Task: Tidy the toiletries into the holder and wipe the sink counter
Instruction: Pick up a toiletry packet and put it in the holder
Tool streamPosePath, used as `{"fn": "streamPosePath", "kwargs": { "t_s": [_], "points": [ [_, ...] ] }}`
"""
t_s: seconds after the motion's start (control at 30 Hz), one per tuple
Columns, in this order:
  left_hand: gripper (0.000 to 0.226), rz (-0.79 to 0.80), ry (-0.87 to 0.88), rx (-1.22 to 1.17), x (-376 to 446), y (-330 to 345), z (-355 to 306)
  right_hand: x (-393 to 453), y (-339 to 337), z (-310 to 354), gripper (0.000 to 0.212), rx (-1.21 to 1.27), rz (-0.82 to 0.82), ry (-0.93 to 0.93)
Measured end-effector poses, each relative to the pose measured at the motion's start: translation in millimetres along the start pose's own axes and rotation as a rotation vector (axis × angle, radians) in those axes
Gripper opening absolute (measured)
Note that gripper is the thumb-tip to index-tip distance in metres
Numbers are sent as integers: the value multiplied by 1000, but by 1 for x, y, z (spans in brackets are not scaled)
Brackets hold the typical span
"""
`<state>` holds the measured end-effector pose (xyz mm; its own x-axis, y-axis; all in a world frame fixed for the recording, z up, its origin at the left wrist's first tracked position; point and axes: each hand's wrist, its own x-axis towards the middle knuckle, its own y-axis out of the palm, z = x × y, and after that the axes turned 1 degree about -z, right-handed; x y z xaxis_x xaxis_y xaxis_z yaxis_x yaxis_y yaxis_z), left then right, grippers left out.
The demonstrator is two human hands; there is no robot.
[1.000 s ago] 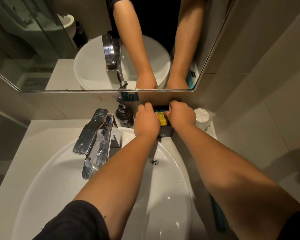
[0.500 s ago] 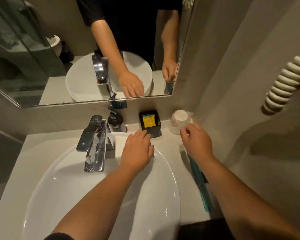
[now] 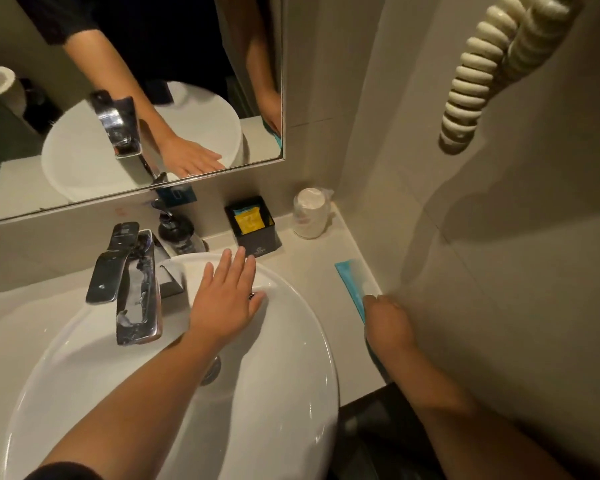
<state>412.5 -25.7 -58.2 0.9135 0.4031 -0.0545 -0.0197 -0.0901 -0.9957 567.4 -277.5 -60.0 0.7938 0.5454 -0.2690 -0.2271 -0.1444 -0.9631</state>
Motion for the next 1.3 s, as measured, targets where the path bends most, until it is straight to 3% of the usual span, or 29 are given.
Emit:
{"fn": "streamPosePath", "kwargs": {
  "t_s": [0.43,0.6,0.77,0.87,0.93,1.03,1.17,1.23,1.3],
  "points": [
    [69,-15,1,-29,-1,1,0,-6,-2,1,38,-31,38,103],
    [68,-11,0,-6,-1,1,1,-2,-4,3,40,131,-41,173],
    [67,-9,2,-18,-1,0,1,-4,-23,-2,19,254,-59,215],
    [64,-15,-4,-64,-1,-1,1,-3,-50,-3,25,562,-77,261],
    [56,-35,-57,-180,3,-5,-2,1,-78,3,31,765,-47,227],
    [36,-169,-239,-541,9,-27,-17,15,-125,30,29,978,-3,79],
    [23,-350,-524,-1081,26,-78,-46,54,-170,86,21,1073,25,-152],
    [22,-402,-516,-1235,43,-101,-50,76,-180,114,25,1116,0,-265],
    [15,-437,-466,-1241,63,-117,-45,95,-184,138,28,1161,-24,-340]
  ]
}}
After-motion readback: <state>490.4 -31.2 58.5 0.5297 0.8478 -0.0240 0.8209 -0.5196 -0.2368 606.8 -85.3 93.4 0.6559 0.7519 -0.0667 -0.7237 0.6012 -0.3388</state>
